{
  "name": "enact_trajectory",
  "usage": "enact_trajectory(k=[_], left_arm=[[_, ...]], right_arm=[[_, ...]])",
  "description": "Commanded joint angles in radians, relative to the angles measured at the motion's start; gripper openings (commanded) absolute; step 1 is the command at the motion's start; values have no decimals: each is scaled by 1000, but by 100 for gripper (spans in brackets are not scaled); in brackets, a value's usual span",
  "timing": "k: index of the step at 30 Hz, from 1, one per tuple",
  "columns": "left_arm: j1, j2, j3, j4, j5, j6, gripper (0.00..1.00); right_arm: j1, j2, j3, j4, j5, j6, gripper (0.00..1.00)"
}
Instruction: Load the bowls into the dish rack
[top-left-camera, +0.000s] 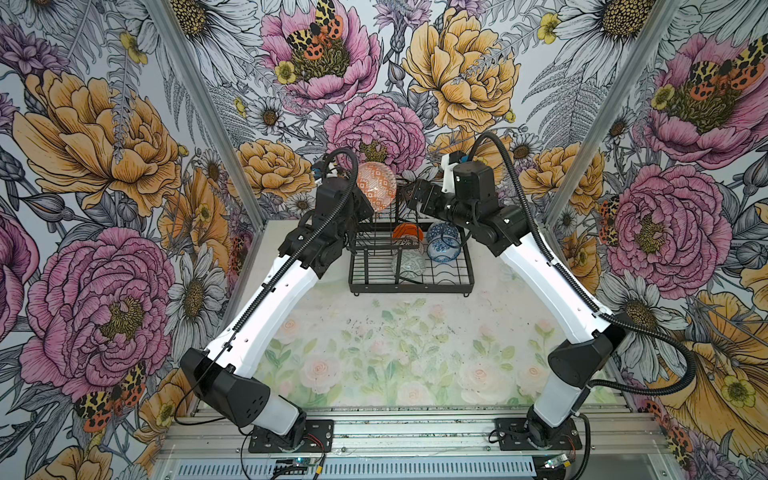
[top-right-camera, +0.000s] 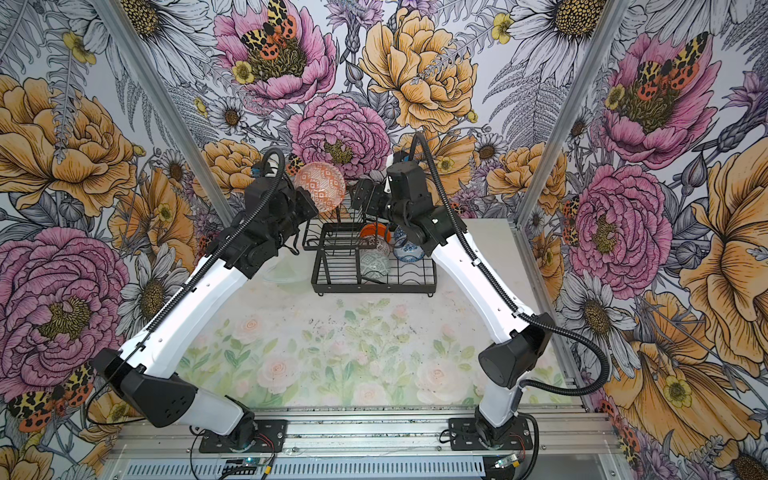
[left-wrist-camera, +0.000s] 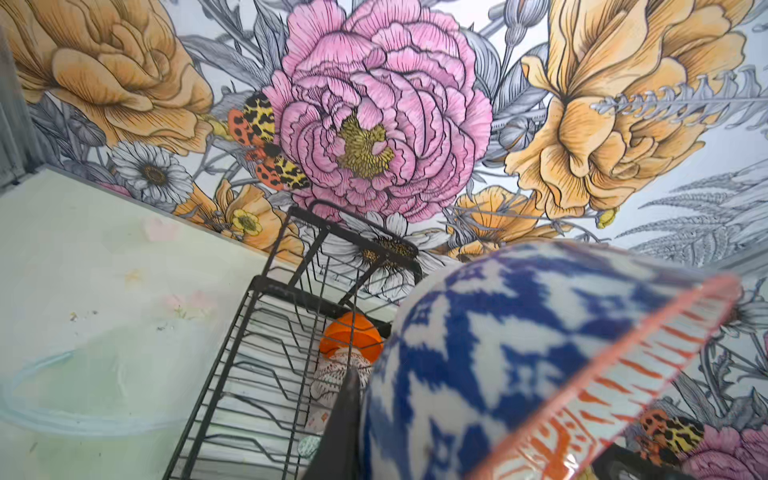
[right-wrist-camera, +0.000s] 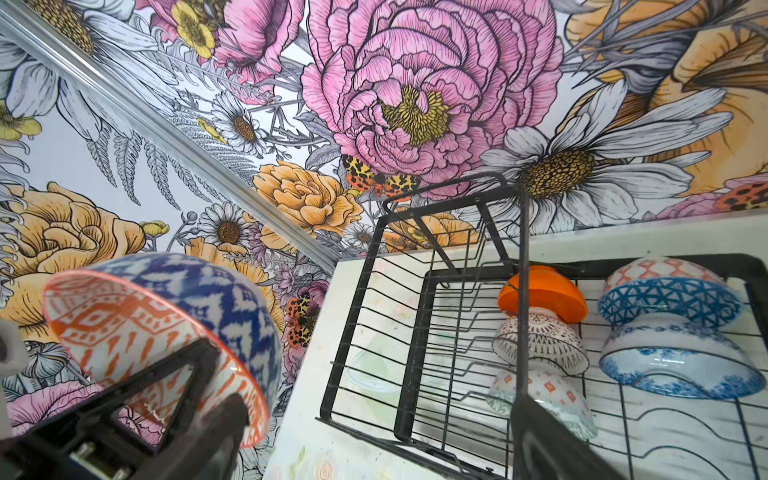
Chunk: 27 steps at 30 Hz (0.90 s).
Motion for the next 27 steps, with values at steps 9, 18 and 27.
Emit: enact_trajectory(k=[9, 18, 27], left_arm=[[17, 23, -21, 436, -100, 244, 0], [-43, 48, -124, 809, -216, 459, 0], [-70, 106, -127, 1019, -266, 626, 0]], right_arm=[[-52, 20, 211, 21, -95, 311, 99], [-29, 219, 557, 86, -175, 558, 99], [11, 296, 656, 100, -175, 674, 97]])
